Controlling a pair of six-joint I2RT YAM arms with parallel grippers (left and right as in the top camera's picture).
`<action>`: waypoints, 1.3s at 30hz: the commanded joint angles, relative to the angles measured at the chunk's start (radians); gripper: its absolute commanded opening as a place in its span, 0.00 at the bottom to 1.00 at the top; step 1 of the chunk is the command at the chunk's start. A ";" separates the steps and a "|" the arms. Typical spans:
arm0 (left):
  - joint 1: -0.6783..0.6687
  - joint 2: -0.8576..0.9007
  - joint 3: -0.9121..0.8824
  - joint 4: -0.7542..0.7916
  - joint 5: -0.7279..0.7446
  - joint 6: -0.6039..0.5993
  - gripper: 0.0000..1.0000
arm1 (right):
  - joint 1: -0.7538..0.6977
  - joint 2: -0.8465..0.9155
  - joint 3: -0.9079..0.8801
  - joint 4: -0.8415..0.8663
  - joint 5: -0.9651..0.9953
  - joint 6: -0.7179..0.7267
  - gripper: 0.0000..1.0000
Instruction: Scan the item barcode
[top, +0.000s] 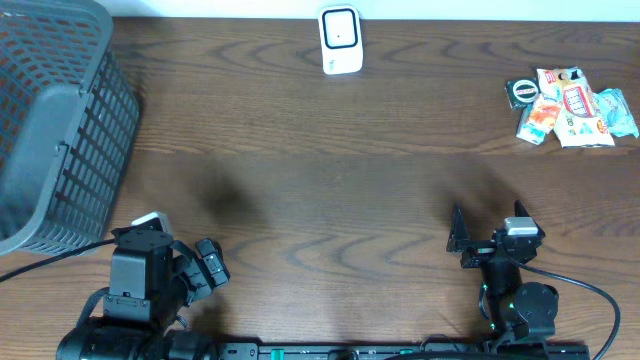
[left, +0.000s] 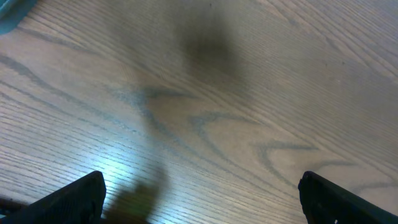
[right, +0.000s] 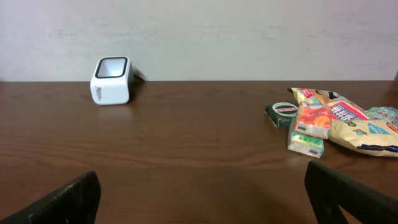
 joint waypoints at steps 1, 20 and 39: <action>0.002 -0.003 0.000 -0.002 -0.009 0.002 0.98 | -0.006 -0.006 -0.002 -0.004 -0.003 0.003 0.99; -0.016 -0.003 0.000 -0.002 -0.009 0.002 0.98 | -0.006 -0.006 -0.002 -0.004 -0.003 0.003 0.99; -0.016 -0.014 -0.001 0.056 -0.042 0.069 0.97 | -0.006 -0.006 -0.002 -0.004 -0.003 0.003 0.99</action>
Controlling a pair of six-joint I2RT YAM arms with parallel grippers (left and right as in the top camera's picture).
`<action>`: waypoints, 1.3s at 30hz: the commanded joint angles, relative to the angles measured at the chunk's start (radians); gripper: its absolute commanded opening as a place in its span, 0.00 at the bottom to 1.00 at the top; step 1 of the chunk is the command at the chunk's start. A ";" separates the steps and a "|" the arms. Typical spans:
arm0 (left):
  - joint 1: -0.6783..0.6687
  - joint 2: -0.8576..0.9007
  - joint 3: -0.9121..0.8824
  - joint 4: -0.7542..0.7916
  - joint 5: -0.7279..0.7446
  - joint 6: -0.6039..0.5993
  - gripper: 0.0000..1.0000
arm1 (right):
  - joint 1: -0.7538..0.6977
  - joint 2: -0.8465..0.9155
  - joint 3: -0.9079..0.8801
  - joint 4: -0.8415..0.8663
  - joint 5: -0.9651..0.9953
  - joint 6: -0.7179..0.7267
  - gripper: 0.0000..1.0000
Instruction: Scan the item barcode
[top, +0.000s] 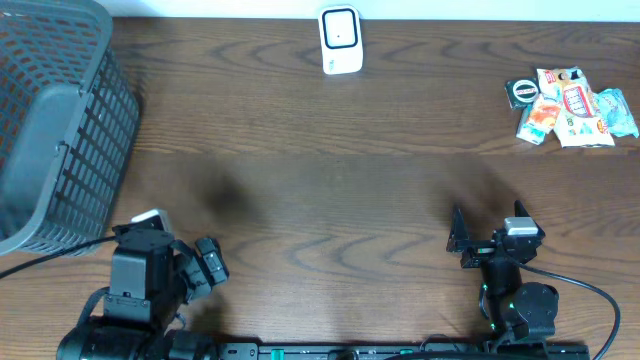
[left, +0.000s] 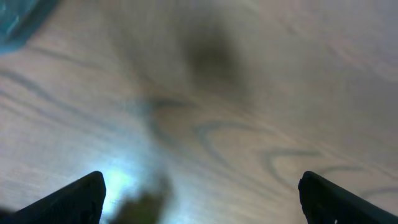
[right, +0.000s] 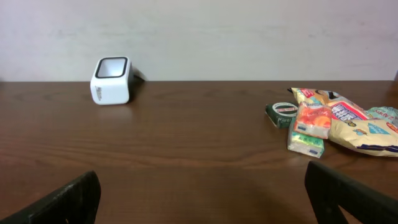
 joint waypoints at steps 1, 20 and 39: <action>-0.005 -0.022 -0.002 0.047 -0.005 0.074 0.98 | -0.006 -0.006 -0.002 -0.004 -0.003 0.003 0.99; 0.057 -0.324 -0.389 0.677 0.306 0.429 0.98 | -0.006 -0.006 -0.002 -0.004 -0.003 0.003 0.99; 0.142 -0.517 -0.658 0.947 0.336 0.429 0.97 | -0.006 -0.006 -0.002 -0.004 -0.003 0.003 0.99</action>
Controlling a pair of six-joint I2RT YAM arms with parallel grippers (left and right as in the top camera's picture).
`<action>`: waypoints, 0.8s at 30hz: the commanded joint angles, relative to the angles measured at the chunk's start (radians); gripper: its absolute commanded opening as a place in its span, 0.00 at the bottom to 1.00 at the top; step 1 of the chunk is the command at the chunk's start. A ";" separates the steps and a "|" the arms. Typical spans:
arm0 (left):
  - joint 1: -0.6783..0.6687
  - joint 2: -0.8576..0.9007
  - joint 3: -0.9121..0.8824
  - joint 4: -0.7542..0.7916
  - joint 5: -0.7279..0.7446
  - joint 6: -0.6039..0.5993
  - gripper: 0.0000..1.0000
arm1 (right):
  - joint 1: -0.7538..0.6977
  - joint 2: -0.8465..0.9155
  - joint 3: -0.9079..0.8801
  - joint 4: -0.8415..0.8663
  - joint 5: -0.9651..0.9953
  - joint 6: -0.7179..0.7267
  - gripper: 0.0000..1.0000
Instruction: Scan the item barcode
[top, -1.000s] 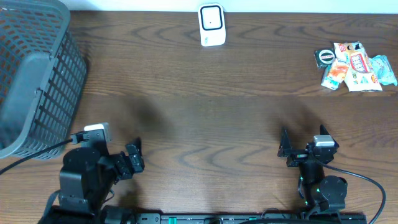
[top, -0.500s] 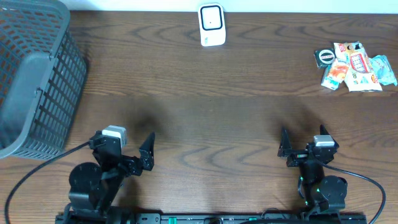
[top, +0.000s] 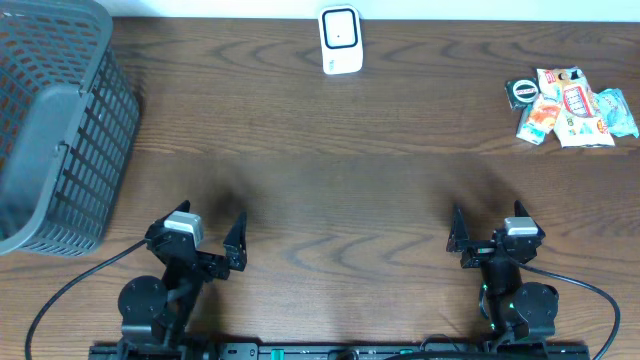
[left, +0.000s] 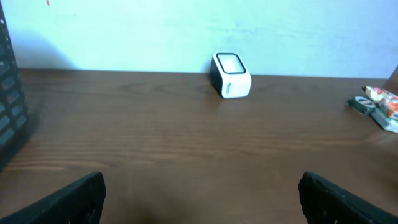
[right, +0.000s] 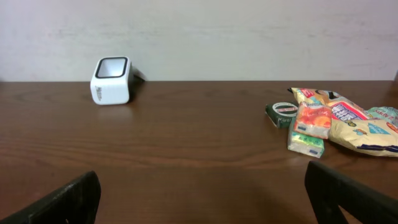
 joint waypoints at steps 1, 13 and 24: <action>0.013 -0.037 -0.048 0.047 0.016 0.013 0.97 | -0.006 -0.006 -0.002 -0.004 -0.003 0.003 0.99; 0.017 -0.108 -0.212 0.261 0.012 0.011 0.97 | -0.006 -0.006 -0.002 -0.004 -0.003 0.003 0.99; 0.017 -0.108 -0.253 0.350 -0.057 -0.014 0.98 | -0.006 -0.006 -0.002 -0.004 -0.003 0.003 0.99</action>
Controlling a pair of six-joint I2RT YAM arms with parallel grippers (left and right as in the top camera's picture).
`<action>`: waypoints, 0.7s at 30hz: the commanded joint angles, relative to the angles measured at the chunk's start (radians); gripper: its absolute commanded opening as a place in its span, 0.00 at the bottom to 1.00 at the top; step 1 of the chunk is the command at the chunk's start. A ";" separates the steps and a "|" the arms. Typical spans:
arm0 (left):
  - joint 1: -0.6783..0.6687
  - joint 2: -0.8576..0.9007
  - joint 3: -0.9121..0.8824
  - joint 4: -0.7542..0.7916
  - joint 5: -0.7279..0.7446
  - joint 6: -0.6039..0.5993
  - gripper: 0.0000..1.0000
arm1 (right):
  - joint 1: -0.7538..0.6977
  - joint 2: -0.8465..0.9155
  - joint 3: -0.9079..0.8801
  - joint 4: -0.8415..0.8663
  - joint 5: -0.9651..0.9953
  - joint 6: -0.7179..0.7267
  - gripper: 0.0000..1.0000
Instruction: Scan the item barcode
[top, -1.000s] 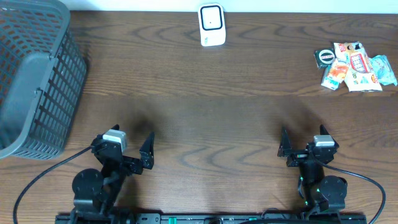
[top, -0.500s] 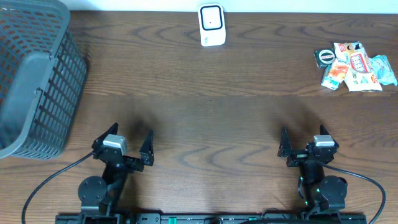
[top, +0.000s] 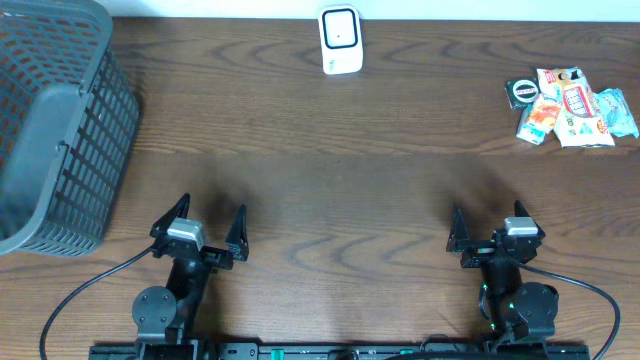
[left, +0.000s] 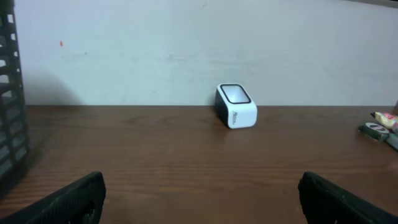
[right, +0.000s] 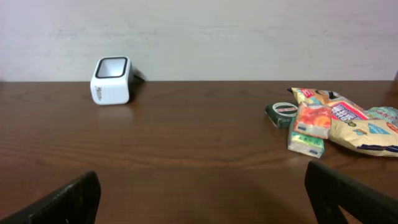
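Note:
A white barcode scanner (top: 339, 39) stands at the table's far edge, also in the left wrist view (left: 236, 114) and the right wrist view (right: 111, 81). A heap of snack packets (top: 570, 106) with a dark round tin (top: 522, 91) lies at the far right; the right wrist view shows the packets (right: 339, 121). My left gripper (top: 199, 222) rests at the near left, open and empty. At the near right, my right gripper (top: 487, 228) is open and empty too. Both point at the far wall.
A grey plastic basket (top: 55, 120) stands at the far left of the brown wooden table (top: 320, 180); its edge shows in the left wrist view (left: 9, 112). A pale wall runs behind the table.
My left gripper has levelled a little more and shifted slightly; its camera now sees more wall and the scanner higher. The right arm has not moved.
My left arm was folded at the near left with its gripper pointing down at the tabletop, and stayed so at the second moment. Then it was raised to face the far wall, and is now level. The right arm and the items stayed put.

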 joint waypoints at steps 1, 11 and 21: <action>0.005 -0.010 -0.008 0.008 -0.050 -0.010 0.97 | -0.006 -0.006 -0.002 -0.004 -0.003 0.003 0.99; 0.008 -0.010 -0.008 -0.142 -0.066 -0.010 0.98 | -0.006 -0.006 -0.002 -0.004 -0.003 0.003 0.99; 0.040 -0.010 -0.008 -0.163 -0.087 -0.029 0.98 | -0.006 -0.006 -0.002 -0.004 -0.003 0.003 0.99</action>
